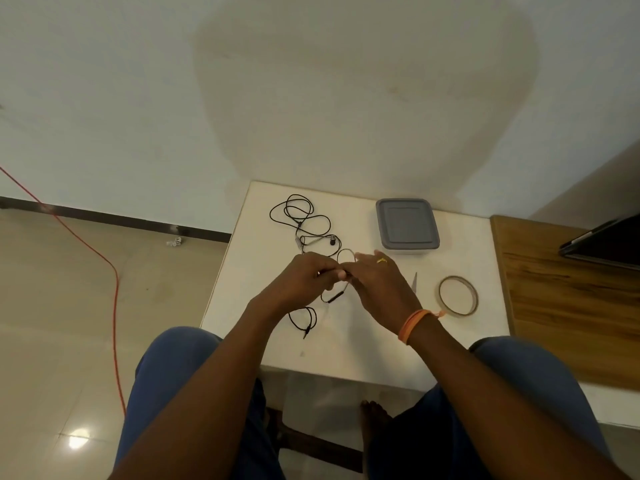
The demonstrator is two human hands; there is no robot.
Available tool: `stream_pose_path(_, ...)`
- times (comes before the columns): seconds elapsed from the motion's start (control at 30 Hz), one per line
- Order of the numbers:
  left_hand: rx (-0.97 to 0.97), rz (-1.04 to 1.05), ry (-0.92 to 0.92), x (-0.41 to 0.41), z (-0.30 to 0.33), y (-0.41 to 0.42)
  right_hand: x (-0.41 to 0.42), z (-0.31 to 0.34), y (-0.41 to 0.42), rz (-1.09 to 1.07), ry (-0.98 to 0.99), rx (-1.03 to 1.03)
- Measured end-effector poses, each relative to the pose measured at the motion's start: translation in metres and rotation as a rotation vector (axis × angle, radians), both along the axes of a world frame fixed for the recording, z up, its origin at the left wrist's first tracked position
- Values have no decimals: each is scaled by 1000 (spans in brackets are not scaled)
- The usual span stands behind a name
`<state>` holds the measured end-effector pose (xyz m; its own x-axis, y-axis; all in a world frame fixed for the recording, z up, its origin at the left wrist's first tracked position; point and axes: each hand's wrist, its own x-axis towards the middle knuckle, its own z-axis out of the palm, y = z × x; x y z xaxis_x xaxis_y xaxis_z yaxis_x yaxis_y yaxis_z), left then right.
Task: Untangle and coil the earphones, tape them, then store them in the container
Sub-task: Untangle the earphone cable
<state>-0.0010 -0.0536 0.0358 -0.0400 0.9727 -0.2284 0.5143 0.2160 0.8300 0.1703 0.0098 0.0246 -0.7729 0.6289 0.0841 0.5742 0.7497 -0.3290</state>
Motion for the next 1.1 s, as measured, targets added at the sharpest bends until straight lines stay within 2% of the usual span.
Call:
stream_pose_path(0.1,-15,32,-46,-1,2,1,0,-2,5,-24,-13,37)
stream_pose_path(0.23,-70,107,-59,-9,2,5,8,5,20,-219,-42,90)
stream_pose_path(0.33,-124,134,-51,-15,-1,6,15,5,32,-441,10,-49)
stream_pose_path(0.4,-122,121,-50,-14,-4,5,15,2,31,-481,-58,-98)
stream_pose_path(0.47,-102,112,-55,-11,-5,6,9,1,22,-424,-67,-127)
stream_pose_path(0.57,-31,75,-45,-6,-6,9,-2,6,13,-185,58,-137)
stream_pose_path(0.63,19,49,-34,-4,-4,10,-7,5,10,-50,98,-83)
stream_pose_path(0.7,35,54,-16,-4,-3,9,-8,3,11,-32,58,4)
stream_pose_path(0.8,24,62,6,-8,-6,8,-4,2,19,-115,11,33)
stream_pose_path(0.87,6,76,19,-11,-6,9,2,7,25,-223,66,28)
stream_pose_path(1.0,-42,123,6,-16,-9,10,15,18,36,-537,286,-175)
stream_pose_path(1.1,-56,146,1,-15,-13,11,16,15,38,-592,239,-234)
